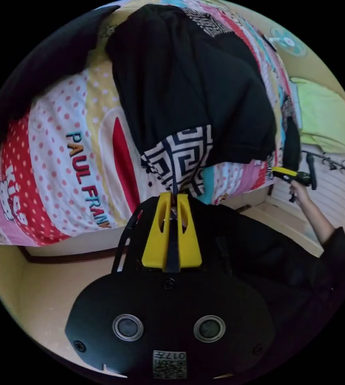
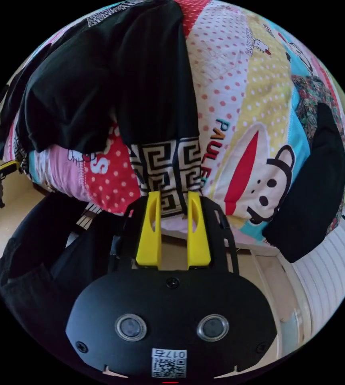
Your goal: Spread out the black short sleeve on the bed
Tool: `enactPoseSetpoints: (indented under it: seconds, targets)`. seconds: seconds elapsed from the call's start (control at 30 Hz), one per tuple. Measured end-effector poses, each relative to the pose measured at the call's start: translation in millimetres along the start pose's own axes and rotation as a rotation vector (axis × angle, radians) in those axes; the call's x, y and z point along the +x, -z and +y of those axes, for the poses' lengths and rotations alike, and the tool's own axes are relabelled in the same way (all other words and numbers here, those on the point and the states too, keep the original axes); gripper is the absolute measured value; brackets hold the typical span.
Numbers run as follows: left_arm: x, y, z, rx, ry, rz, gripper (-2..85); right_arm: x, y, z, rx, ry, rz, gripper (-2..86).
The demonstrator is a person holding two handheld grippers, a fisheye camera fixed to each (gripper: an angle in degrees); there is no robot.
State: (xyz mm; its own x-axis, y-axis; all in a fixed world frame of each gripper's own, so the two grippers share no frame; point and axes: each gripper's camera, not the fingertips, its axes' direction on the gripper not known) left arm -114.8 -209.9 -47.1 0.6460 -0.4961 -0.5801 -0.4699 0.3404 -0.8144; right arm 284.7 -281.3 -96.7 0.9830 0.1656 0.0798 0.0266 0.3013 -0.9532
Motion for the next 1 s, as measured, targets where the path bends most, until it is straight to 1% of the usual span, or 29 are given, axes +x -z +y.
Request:
enactPoseSetpoints:
  seconds: [0.07,0.1,0.13,0.17,0.2,0.23,0.27,0.3,0.33,0.37,0.43,0.5,0.53,0.57,0.6,0.67,0.7,0.73,0.77,0.8,0.83,0.87,0.9,0.93,0.97,1.0]
  targets:
    - [-30,63,8,0.109,0.041,0.151,1.7,38,37,2,0.035,-0.025,-0.009,3.0]
    - [-40,83,13,0.153,0.060,0.176,1.6,68,70,5,0.093,-0.061,0.014,2.6]
    - [-64,125,26,0.256,0.111,0.204,1.5,84,87,7,0.125,-0.084,0.022,2.4]
    - [-89,169,44,0.389,0.184,0.196,1.5,118,120,13,0.191,-0.147,0.028,2.4]
    - [-103,190,57,0.464,0.238,0.183,1.5,154,152,21,0.261,-0.243,0.016,2.5]
    - [-130,226,84,0.606,0.364,0.162,1.7,172,166,26,0.301,-0.299,-0.003,2.6]
    - [-150,249,113,0.724,0.480,0.155,1.9,206,191,41,0.392,-0.422,-0.056,3.0]
    - [-158,255,126,0.772,0.538,0.147,1.9,232,206,60,0.486,-0.535,-0.119,3.7]
    - [-166,258,147,0.838,0.630,0.137,1.8,241,210,69,0.529,-0.582,-0.149,4.1]
    - [-167,251,158,0.853,0.690,0.142,3.8,252,211,84,0.592,-0.648,-0.209,5.1]
    - [-157,226,147,0.797,0.675,0.183,6.4,251,197,90,0.611,-0.649,-0.332,7.4]
    - [-134,192,112,0.691,0.562,0.227,7.6,223,156,69,0.519,-0.507,-0.558,9.6]
    - [-115,169,81,0.607,0.477,0.231,8.1,212,145,61,0.484,-0.465,-0.609,10.1]
    - [-96,150,50,0.535,0.395,0.217,8.9,189,126,43,0.409,-0.375,-0.701,11.2]
    - [-87,142,35,0.507,0.357,0.205,9.3,166,112,27,0.353,-0.301,-0.767,12.3]
    - [-67,120,-18,0.434,0.263,0.168,11.3,136,101,7,0.296,-0.199,-0.814,13.3]
    - [-65,116,-29,0.417,0.248,0.169,11.8,121,100,-4,0.271,-0.156,-0.801,13.6]
    - [-64,104,-52,0.364,0.220,0.180,12.2,115,101,-8,0.264,-0.153,-0.782,13.8]
    - [-64,89,-74,0.270,0.187,0.194,12.1,111,106,-13,0.250,-0.176,-0.714,13.5]
    - [-63,83,-81,0.231,0.173,0.189,11.8,111,113,-16,0.209,-0.183,-0.624,12.2]
    - [-63,83,-86,0.216,0.168,0.130,10.1,112,117,-17,0.187,-0.172,-0.587,11.2]
    - [-65,88,-89,0.180,0.157,0.108,7.3,115,126,-16,0.146,-0.091,-0.572,8.5]
    - [-68,89,-90,0.147,0.144,0.137,6.9,118,137,-10,0.118,0.026,-0.622,5.4]
    - [-72,90,-90,0.078,0.124,0.197,5.9,121,142,-6,0.106,0.070,-0.637,5.0]
    - [-72,95,-81,0.050,0.094,0.216,5.7,129,155,7,0.089,0.132,-0.634,4.4]
    - [-71,100,-73,0.058,0.081,0.212,5.5,139,168,24,0.090,0.172,-0.609,4.0]
